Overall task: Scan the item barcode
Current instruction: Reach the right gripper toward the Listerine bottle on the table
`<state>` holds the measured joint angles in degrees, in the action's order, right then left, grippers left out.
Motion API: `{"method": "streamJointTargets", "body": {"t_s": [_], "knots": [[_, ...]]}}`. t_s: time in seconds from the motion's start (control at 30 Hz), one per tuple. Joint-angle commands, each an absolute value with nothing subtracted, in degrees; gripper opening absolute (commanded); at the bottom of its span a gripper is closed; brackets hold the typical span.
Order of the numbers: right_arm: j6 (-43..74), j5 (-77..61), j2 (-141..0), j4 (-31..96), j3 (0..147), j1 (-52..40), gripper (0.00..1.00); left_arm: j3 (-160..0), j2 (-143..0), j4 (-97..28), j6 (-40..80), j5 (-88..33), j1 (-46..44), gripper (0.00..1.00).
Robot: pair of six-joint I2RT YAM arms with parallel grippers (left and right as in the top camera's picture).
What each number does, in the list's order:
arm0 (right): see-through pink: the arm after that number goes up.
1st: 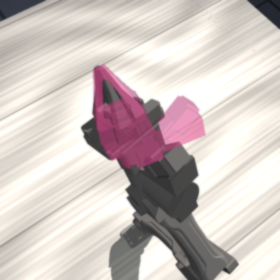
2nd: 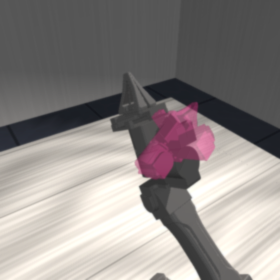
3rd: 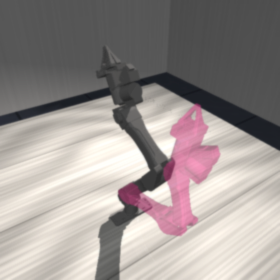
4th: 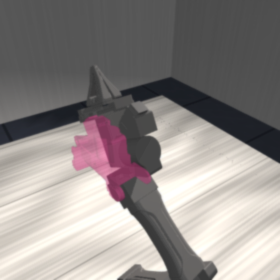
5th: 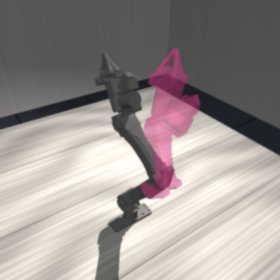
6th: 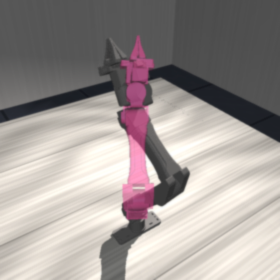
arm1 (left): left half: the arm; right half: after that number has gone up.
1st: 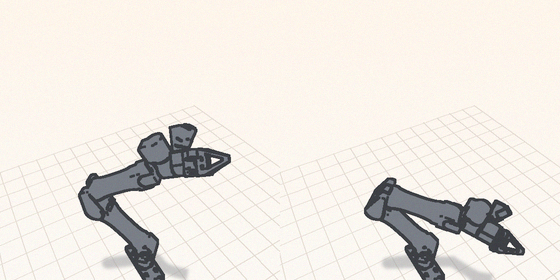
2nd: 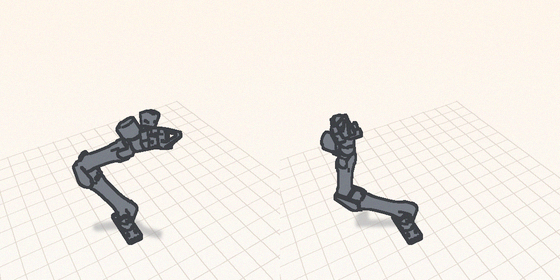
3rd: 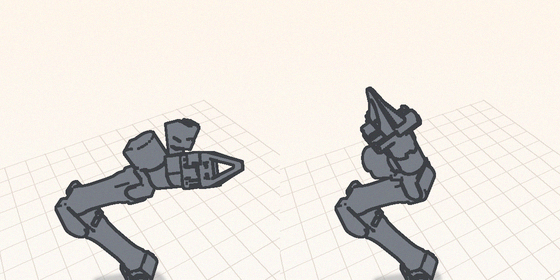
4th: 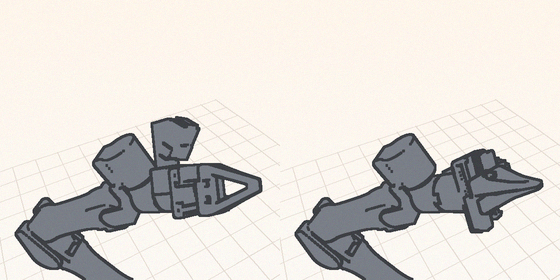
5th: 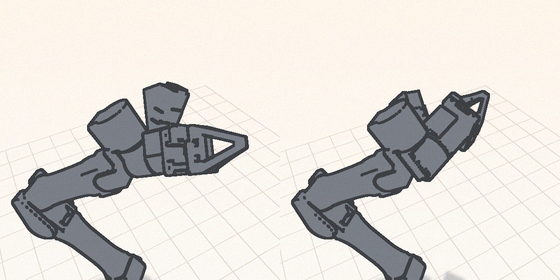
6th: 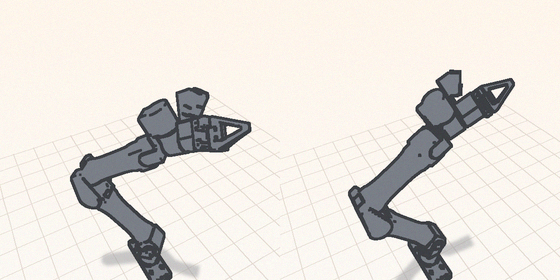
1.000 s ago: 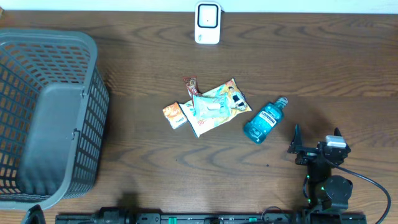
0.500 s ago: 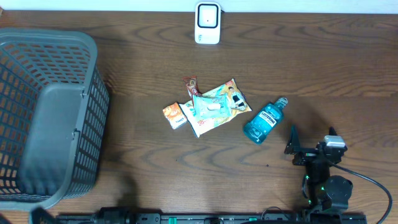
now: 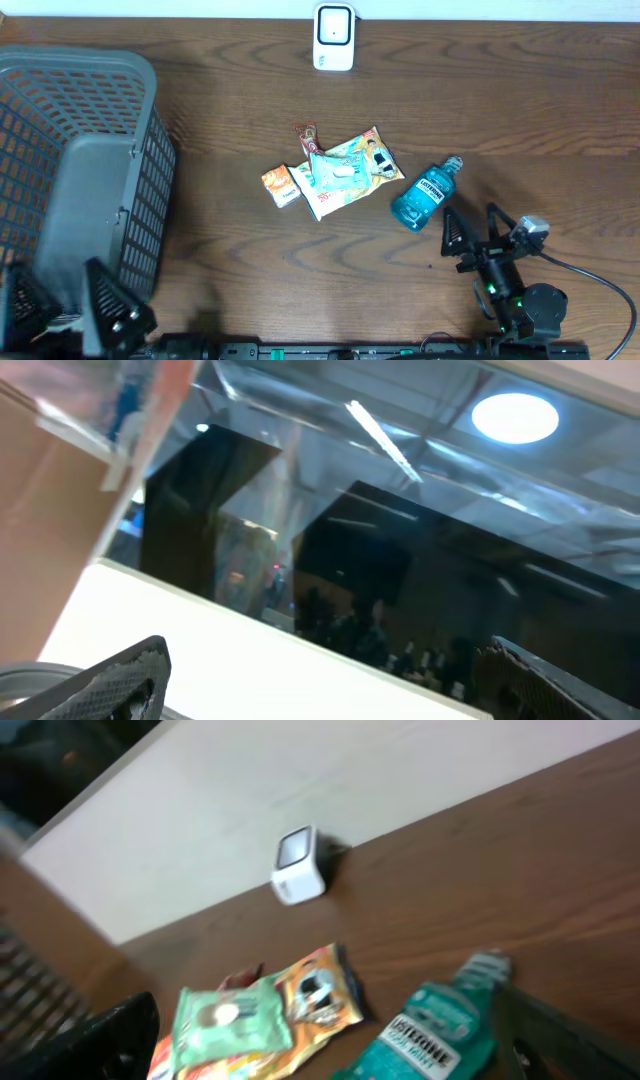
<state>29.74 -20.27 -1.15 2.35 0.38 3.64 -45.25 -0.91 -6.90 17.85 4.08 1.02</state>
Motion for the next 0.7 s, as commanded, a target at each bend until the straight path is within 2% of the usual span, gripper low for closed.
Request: {"method": "streamJointTargets", "body": {"t_s": [0.0, 0.27, 0.47, 0.57, 0.67], "knots": [[28.2, -24.6, -3.3, 2.6, 0.7, 4.0, 0.99, -41.0, -0.1, -5.0, 17.9, -1.0, 1.0, 0.98], [23.5, -23.9, -21.6, 5.6, 12.3, 3.2, 0.99, -33.6, -0.1, -3.9, 17.9, -0.9, 1.0, 0.98], [17.6, -23.7, -47.0, 20.2, 36.8, -2.7, 0.99, -33.1, -0.2, -5.2, 17.9, 5.2, 1.0, 0.98], [15.4, -18.5, -58.7, 31.6, 48.8, -7.6, 0.99, -33.1, -0.2, -9.2, 17.9, 5.4, 1.0, 0.98], [11.9, -19.5, -68.6, 39.7, 58.2, -11.8, 0.99, -33.1, -0.3, -11.5, 17.9, 5.6, 1.0, 0.98]]}}
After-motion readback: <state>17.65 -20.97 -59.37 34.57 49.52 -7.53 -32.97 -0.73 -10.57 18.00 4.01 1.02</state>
